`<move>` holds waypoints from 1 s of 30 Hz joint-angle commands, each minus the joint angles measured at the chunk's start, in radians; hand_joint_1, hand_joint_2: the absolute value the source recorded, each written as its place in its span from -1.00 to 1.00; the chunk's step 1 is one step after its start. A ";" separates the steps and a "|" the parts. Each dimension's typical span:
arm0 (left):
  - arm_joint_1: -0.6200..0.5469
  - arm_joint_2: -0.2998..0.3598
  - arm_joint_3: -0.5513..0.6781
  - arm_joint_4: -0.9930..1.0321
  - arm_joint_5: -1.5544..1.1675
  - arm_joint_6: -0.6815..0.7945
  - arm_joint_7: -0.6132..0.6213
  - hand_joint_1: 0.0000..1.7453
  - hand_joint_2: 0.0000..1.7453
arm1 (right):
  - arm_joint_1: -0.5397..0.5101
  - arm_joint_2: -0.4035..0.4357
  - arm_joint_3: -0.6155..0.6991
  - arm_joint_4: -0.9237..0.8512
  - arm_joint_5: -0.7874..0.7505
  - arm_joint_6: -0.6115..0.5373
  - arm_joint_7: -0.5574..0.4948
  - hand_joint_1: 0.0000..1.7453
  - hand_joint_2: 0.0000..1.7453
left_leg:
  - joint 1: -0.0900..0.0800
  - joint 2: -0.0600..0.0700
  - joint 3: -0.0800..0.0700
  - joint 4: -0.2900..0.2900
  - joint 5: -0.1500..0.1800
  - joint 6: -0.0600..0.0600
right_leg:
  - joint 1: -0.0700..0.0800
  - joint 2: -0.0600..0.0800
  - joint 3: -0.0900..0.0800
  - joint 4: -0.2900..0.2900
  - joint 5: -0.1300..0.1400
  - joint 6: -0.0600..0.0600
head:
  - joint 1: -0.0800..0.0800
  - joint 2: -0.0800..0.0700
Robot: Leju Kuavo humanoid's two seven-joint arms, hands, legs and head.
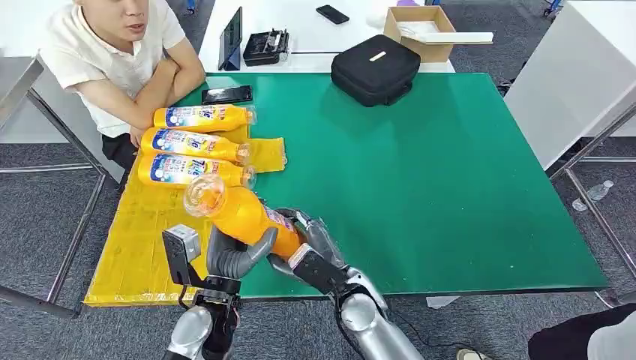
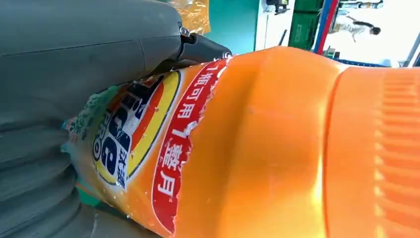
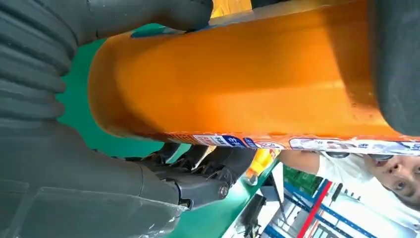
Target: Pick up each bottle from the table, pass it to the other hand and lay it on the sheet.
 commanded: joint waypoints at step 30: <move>-0.007 0.025 0.163 -0.207 -1.330 0.241 0.183 1.00 1.00 | 0.148 0.120 -0.609 -0.289 0.219 -0.221 -0.027 -1.00 1.00 | -0.001 -0.002 0.001 -0.001 -0.001 0.000 | 0.000 -0.002 0.003 0.000 -0.001 -0.003 | 0.000 0.000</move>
